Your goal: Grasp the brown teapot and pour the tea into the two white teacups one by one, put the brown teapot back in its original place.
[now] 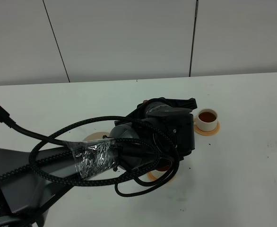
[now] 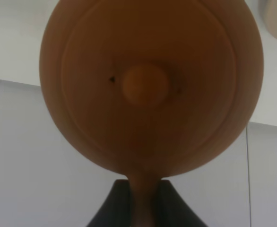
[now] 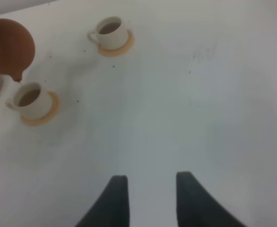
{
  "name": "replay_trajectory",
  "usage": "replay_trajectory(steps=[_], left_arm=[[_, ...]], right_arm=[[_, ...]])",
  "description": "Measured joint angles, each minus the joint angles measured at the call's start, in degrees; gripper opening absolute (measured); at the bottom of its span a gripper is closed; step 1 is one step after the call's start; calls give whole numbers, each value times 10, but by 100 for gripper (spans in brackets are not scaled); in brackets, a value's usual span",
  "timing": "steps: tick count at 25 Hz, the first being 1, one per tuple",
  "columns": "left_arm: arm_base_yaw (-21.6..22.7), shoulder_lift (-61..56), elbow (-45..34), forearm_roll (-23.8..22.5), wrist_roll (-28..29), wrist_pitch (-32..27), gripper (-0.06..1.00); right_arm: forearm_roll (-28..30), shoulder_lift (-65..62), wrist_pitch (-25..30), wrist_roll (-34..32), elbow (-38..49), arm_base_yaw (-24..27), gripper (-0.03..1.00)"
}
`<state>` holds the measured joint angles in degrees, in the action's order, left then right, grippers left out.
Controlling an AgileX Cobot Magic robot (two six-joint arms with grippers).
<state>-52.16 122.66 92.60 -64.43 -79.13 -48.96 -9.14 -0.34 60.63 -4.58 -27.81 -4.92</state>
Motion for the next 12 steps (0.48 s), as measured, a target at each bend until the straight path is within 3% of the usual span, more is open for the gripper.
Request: replay_trajectory(steps=[12], left_arm=[[0, 0, 0, 18, 2, 4, 17]], right_arm=[[0, 0, 0, 0, 0, 0, 24]])
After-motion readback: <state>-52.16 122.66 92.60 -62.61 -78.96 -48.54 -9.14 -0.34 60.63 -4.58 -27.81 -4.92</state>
